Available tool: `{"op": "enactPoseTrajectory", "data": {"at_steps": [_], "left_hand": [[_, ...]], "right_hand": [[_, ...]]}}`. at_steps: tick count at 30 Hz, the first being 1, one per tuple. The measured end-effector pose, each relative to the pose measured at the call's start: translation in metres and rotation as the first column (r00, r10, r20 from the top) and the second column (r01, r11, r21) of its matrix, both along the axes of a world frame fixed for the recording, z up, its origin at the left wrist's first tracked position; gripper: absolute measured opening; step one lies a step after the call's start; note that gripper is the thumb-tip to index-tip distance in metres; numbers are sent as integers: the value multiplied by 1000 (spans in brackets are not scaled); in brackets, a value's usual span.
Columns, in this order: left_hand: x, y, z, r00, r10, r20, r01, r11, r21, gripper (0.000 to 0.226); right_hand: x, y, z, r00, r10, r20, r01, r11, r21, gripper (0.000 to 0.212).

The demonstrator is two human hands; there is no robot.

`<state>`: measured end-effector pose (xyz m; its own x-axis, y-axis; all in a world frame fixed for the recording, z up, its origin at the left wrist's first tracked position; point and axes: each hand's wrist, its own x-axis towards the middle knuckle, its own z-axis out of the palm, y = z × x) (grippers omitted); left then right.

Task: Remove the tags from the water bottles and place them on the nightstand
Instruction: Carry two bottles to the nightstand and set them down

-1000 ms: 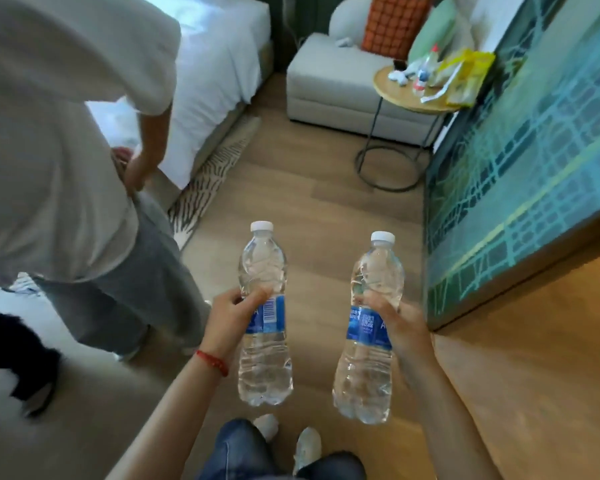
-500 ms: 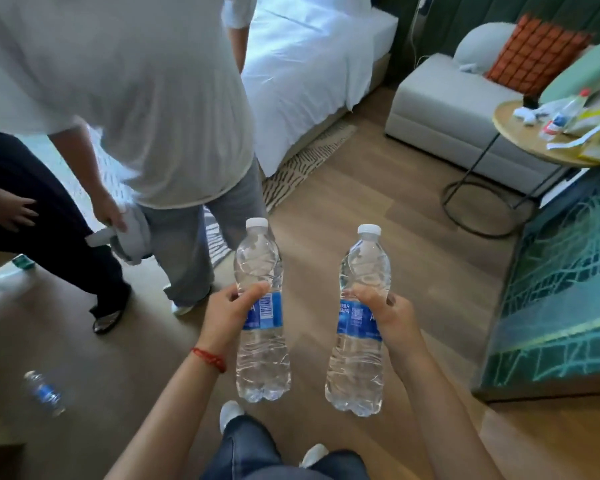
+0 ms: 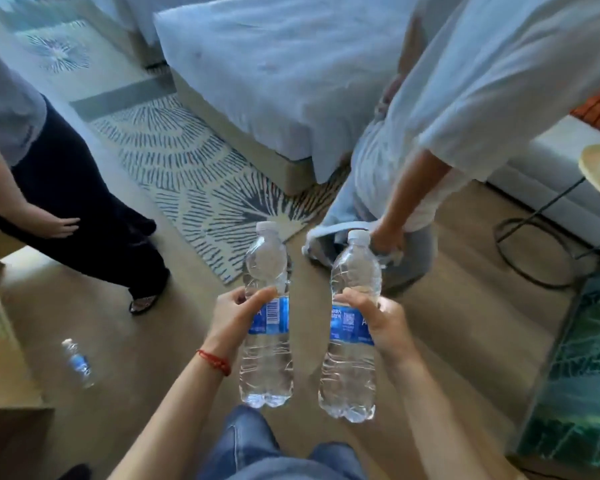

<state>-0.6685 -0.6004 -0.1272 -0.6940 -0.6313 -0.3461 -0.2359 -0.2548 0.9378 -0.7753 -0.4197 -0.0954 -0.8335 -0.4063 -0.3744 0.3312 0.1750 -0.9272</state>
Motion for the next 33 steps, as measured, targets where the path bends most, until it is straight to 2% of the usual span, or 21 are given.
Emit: {"op": "enactPoseTrajectory", "data": {"at_steps": [6, 10, 14, 16, 20, 27, 30, 33], "left_hand": [[-1, -69, -4, 998, 54, 15, -54, 998, 21, 44], [-15, -110, -8, 995, 96, -2, -96, 995, 31, 43], [-44, -149, -13, 990, 138, 1, -138, 990, 23, 43], [-65, -170, -16, 989, 146, 2, -146, 989, 5, 40], [-117, -216, -23, 982, 187, 28, -187, 982, -26, 45], [-223, -301, -9, 945, 324, 30, -324, 946, -14, 67], [-258, -337, -4, 933, 360, 29, -360, 933, -5, 66], [-287, -376, -4, 920, 392, 26, -392, 920, 19, 68]], "right_hand": [[-18, -71, -6, 999, 43, -2, -43, 999, 9, 56], [-40, -117, -9, 996, 80, 43, -81, 996, 26, 44], [-79, -161, -16, 991, 126, 42, -128, 991, 41, 52], [-105, -188, -20, 989, 144, 35, -146, 989, 39, 56], [-170, -243, -24, 977, 213, 14, -213, 977, 9, 47], [-294, -343, 0, 944, 330, 24, -330, 944, -26, 59], [-337, -384, 7, 932, 361, 27, -361, 932, -19, 68], [-373, -429, 7, 923, 381, 50, -380, 925, -30, 67]]}}
